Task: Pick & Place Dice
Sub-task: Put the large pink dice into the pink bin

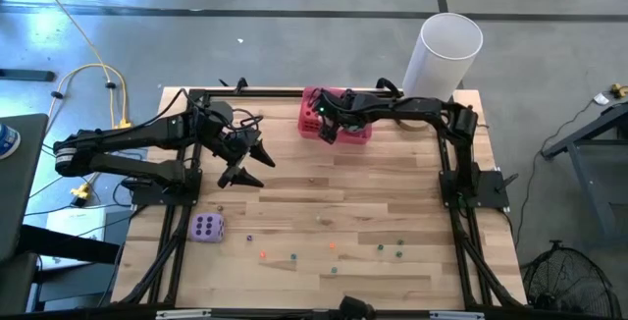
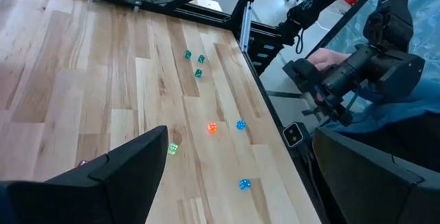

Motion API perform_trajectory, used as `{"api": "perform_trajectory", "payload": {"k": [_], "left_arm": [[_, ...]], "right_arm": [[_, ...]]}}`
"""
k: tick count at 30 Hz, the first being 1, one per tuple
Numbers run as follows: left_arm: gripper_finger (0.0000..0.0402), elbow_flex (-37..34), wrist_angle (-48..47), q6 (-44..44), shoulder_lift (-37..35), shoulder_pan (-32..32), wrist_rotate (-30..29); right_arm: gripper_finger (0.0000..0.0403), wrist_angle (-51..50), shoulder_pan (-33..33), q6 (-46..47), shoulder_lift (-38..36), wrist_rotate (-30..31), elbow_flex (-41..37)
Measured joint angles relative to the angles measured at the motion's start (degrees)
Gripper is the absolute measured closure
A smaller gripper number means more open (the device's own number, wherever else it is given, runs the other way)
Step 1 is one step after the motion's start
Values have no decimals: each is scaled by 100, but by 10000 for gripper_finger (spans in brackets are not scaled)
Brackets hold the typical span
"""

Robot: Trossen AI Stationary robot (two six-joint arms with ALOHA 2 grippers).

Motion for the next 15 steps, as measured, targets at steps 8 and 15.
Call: {"api": "perform_trajectory", "payload": {"k": [8, 15], "left_arm": [[49, -2, -87, 133, 0, 0, 0], [49, -2, -94, 136, 0, 0, 0]], "right_arm": [[3, -119, 213, -360, 0, 175, 0], [3, 9, 389, -605, 0, 325, 0]]}}
